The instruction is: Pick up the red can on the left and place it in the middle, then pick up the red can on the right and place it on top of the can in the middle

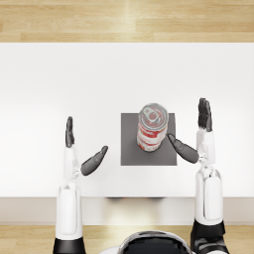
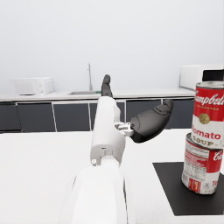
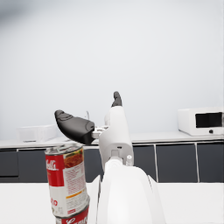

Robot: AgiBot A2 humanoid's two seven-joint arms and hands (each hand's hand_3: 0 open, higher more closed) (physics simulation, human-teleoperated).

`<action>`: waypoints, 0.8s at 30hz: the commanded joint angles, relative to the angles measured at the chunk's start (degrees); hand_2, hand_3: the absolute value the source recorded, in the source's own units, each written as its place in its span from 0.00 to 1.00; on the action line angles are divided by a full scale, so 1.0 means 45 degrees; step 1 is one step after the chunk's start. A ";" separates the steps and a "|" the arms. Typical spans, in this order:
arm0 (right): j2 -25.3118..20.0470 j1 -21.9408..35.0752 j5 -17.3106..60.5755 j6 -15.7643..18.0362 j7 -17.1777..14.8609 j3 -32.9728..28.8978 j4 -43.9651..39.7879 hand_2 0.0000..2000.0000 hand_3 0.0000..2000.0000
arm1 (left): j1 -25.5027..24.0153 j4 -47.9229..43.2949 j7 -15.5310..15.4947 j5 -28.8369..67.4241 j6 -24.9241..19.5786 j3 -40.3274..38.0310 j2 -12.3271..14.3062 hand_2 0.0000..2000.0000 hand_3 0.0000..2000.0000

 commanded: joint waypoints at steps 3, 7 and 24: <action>-0.0048 -0.0415 -0.0004 -0.0002 0.1490 -0.2089 0.0629 0.00 0.00 | 0.0491 -0.0576 0.0000 -0.0002 0.0000 -0.1241 -0.0072 0.00 0.00; -0.0084 -0.0789 -0.0007 -0.0003 0.2416 -0.1905 0.0482 0.00 0.00 | 0.0162 -0.0490 0.0000 -0.0003 0.0000 -0.1323 -0.0006 0.00 0.00; -0.0086 -0.0934 -0.0006 -0.0002 0.2747 -0.1849 0.0309 0.00 0.00 | 0.0044 -0.0441 0.0000 -0.0002 0.0000 -0.1316 0.0029 0.00 0.00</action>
